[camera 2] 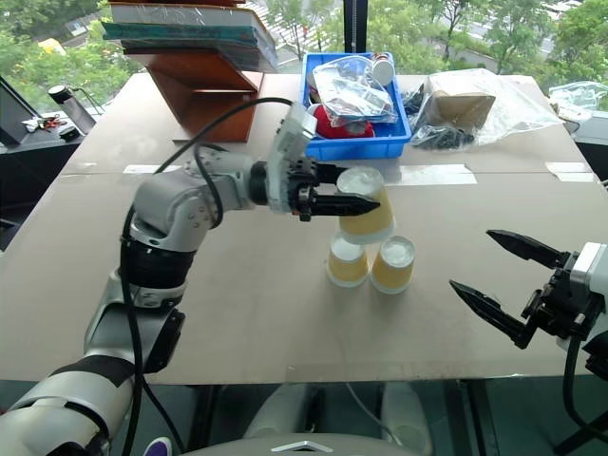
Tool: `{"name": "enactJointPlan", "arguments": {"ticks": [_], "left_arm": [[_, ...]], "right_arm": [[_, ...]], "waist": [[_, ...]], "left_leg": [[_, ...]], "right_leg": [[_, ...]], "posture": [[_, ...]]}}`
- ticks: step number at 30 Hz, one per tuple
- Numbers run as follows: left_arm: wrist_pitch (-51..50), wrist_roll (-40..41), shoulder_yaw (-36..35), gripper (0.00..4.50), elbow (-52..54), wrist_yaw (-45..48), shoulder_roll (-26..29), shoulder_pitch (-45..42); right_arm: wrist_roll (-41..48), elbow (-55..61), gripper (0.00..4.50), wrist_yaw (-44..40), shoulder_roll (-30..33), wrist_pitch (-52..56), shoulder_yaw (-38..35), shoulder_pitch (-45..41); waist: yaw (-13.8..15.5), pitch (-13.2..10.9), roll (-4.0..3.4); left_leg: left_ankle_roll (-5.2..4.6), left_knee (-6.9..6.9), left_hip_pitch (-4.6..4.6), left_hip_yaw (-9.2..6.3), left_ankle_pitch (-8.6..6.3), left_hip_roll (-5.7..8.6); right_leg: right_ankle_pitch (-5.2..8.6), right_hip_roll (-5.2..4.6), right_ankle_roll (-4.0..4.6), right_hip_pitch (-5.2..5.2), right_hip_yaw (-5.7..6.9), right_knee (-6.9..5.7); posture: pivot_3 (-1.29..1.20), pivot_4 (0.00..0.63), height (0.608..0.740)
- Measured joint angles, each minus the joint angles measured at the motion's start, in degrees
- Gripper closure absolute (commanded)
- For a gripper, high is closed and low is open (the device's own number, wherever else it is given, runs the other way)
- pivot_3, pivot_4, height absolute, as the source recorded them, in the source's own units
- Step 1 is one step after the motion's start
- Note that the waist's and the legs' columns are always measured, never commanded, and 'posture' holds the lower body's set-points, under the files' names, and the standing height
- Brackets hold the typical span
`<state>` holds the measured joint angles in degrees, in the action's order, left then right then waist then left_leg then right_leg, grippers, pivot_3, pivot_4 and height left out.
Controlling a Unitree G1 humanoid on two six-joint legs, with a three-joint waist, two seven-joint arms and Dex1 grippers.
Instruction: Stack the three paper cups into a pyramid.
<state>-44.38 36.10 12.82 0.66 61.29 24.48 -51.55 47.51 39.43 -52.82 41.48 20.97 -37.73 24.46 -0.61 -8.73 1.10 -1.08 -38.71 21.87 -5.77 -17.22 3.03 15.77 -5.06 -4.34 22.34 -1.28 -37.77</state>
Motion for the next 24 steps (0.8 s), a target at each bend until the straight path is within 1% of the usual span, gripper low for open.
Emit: {"name": "enactJointPlan", "arguments": {"ticks": [6,12,19,20,22,24], "left_arm": [[3.8,-4.6,3.7,1.95,-1.7,2.0,-1.5,0.1],[5.9,-6.8,4.7,1.95,-2.4,3.5,-2.3,0.2],[7.7,-8.8,5.5,1.95,-2.4,4.9,-2.3,0.2],[7.6,-8.9,5.4,0.99,-2.4,5.0,-2.3,0.2],[7.1,-8.9,5.6,0.15,-2.4,5.4,-2.2,0.5],[6.6,-8.9,5.7,0.07,-2.4,5.5,-2.3,1.0]], "right_arm": [[0.5,-0.1,0.0,-2.0,0.1,0.0,-2.8,2.9],[-0.5,-2.3,0.0,-5.2,0.2,-0.6,-4.0,5.7],[-1.8,-3.5,0.0,-6.0,-0.1,-1.4,-5.4,6.5],[-1.9,-3.5,0.0,-5.9,-0.2,-1.4,-5.4,6.4],[-2.0,-3.5,0.0,-5.7,-0.3,-1.5,-5.4,6.2],[-2.2,-3.5,0.0,-5.6,-0.4,-1.7,-5.2,5.9]], "waist": [[0.0,0.0,0.0],[0.0,0.0,0.0],[0.0,0.0,-0.01],[0.0,0.0,-0.01],[0.0,0.0,-0.01],[0.0,0.0,-0.01]], "left_leg": [[0.0,0.0,-0.07,0.05,0.0,-0.01],[0.0,-0.01,-0.1,0.02,0.0,-0.01],[0.0,0.0,-0.15,0.0,0.0,-0.02],[-0.01,-0.01,-0.15,0.0,0.0,-0.02],[0.0,-0.01,-0.15,0.01,0.0,-0.02],[-0.01,-0.01,-0.14,-0.01,0.0,-0.02]], "right_leg": [[0.0,0.0,0.0,-0.05,-0.06,-0.01],[0.0,0.0,-0.01,-0.15,-0.02,0.05],[0.0,0.0,-0.01,-0.19,-0.02,0.04],[0.0,0.0,-0.01,-0.19,-0.02,0.05],[0.0,0.0,-0.01,-0.19,-0.02,0.05],[0.0,0.0,-0.01,-0.18,-0.01,0.05]], "posture": [[0.0,0.15,0.74],[0.0,0.15,0.74],[0.0,0.15,0.74],[0.0,0.15,0.74],[0.0,0.15,0.74],[0.0,0.15,0.74]]}}
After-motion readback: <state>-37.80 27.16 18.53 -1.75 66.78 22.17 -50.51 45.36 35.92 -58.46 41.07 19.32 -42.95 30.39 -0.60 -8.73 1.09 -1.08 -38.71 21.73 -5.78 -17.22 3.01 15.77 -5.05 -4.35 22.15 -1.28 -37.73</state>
